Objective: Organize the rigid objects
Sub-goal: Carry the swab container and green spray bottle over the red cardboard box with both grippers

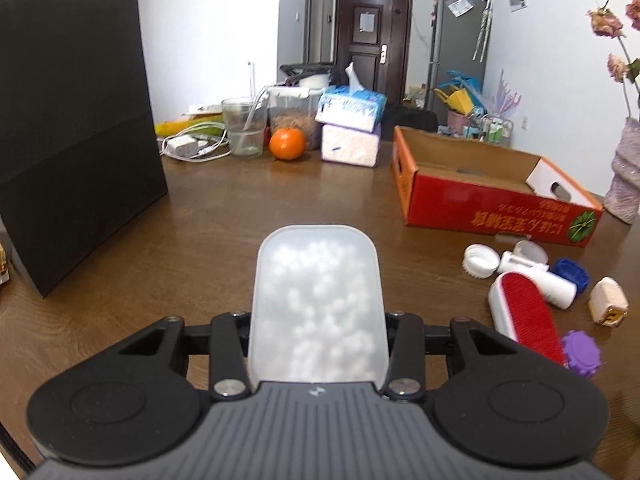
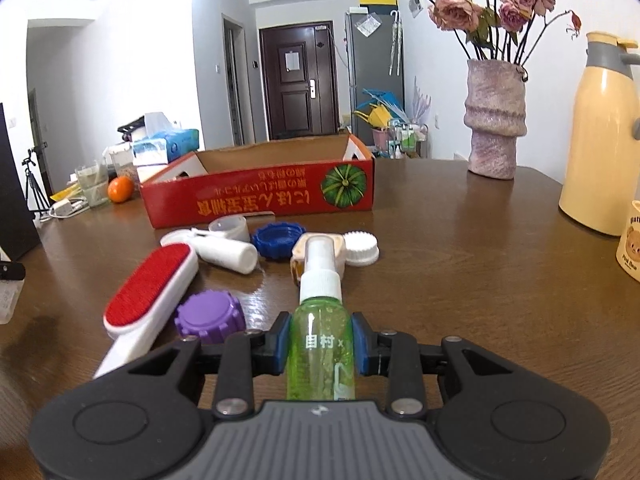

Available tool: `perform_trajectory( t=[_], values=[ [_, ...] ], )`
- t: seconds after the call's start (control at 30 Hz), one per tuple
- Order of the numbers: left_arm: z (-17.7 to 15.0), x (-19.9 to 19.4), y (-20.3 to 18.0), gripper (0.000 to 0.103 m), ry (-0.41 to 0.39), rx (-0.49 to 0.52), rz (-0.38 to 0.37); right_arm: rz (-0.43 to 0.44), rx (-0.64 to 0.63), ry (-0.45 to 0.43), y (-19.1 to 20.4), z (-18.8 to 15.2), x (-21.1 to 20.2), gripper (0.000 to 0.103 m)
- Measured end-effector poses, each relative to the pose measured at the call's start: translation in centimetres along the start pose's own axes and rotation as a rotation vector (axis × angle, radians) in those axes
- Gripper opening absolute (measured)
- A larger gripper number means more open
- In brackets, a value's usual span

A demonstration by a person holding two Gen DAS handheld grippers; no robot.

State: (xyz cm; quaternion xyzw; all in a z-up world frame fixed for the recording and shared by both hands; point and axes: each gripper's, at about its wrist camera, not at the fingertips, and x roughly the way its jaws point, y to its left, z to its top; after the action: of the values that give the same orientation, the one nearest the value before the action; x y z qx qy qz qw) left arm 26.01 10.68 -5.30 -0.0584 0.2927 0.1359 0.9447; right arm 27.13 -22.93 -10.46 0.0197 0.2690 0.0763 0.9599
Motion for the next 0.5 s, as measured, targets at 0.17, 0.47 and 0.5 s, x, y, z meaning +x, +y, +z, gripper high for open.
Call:
perform_trajectory(
  t=[0.17, 0.47, 0.5],
  values=[
    [1.0, -1.0, -0.9, 0.042, -0.022, 0.014, -0.034, 0.012, 0.004, -0.020, 0.5, 0.8, -0.3, 0.030],
    [3.2, -2.0, -2.7, 0.042, -0.062, 0.024, -0.089, 0.035, 0.005, -0.072, 1.4, 2.9, -0.8, 0.030],
    [3.5, -2.0, -3.0, 0.042, -0.066, 0.027, -0.096, 0.038, 0.005, -0.079, 1.5, 3.2, -0.8, 0.030]
  ],
)
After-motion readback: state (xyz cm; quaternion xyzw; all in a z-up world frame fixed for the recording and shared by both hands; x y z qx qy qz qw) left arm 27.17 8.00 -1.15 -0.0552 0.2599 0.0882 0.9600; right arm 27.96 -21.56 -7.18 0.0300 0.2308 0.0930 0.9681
